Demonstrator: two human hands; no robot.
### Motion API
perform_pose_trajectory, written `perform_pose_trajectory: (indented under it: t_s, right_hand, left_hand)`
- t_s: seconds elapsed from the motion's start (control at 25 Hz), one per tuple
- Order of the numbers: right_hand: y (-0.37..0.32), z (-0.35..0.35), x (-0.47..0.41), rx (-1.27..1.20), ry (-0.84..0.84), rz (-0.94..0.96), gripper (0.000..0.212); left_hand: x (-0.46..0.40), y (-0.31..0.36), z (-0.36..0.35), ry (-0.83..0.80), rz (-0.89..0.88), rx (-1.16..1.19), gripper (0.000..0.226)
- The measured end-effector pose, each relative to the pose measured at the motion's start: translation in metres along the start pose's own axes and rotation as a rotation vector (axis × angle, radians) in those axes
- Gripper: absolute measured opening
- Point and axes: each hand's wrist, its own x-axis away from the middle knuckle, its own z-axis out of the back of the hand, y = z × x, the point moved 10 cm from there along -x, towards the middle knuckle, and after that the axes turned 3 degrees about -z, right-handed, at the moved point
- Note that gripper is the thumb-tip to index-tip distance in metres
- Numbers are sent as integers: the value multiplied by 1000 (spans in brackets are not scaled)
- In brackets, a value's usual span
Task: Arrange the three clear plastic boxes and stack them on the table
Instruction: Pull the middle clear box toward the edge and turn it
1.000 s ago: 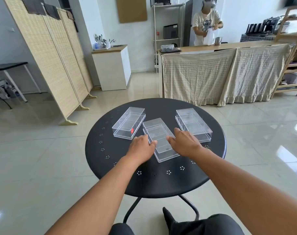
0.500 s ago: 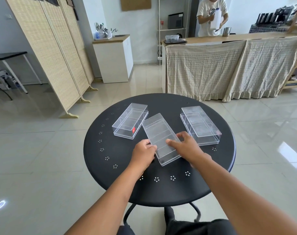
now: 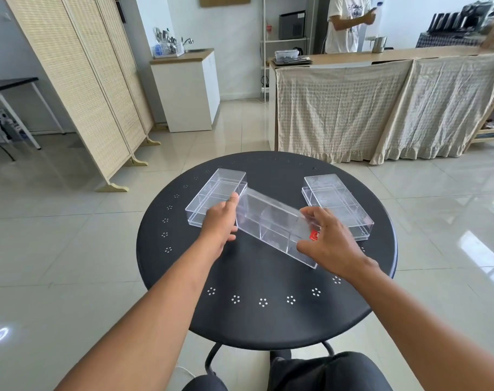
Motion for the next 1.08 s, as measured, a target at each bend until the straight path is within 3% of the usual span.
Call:
perform_pose_trajectory:
  t_s: [0.16,0.36,0.52,0.6,0.68,0.8,0.88,1.08]
  right_hand:
    - [-5,-7,5,124,10,162,64]
    - [-1,-4,13,66,-7,185,71]
    - [27,-16,27,-133,-65,-27,106]
    - [41,-16,35,-274,-11,-124,115]
    - [51,-12,37,-355,52,-155,99]
    - [55,-17,43,-414,54,-185,74]
    - [57,-21,47,-437,26,-196,42]
    - [52,-20,58,-452,-38,-184,45]
  left_hand:
    - [-4,-2,4,-17,72,-102,70]
    - [2,-7,9,54,62,-101,37]
    - [14,-27,11,71,77,65,19]
    - [25,-41,13,93,88,140,15]
    - [36,-54,16,120,79,169,14]
    - [45,-58,26,149,-40,27,20]
    - [51,-55,31,148,-122,-99,18]
    - [61,-53,33,134,-137,-312,19]
